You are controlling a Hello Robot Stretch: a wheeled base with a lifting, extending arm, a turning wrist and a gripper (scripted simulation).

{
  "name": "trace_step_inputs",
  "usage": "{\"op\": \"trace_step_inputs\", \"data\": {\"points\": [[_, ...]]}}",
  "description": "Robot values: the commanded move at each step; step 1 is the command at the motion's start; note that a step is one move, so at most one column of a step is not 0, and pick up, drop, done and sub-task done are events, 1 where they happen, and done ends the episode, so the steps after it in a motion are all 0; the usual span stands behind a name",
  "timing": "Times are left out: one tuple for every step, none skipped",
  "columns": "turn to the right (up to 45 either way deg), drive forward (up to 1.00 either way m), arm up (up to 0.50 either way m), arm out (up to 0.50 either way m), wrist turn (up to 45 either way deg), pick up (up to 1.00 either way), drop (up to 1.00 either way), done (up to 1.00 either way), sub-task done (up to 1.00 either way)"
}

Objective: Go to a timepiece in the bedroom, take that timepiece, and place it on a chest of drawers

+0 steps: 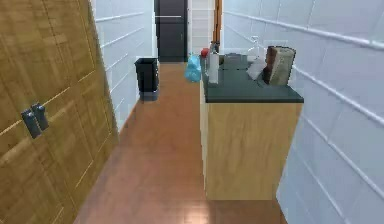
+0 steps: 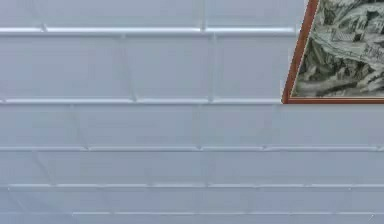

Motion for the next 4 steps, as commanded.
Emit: {"op": "trace_step_inputs", "data": {"points": [[-21.0,0.00,0.00,0.00,0.0,0.00,0.00,0.00,0.00],[0.0,1.00,0.00,0.00,0.0,0.00,0.00,0.00,0.00],[-21.0,0.00,0.00,0.00,0.0,0.00,0.00,0.00,0.00],[0.0,0.15,0.00,0.00,0.0,0.00,0.00,0.00,0.00]]}}
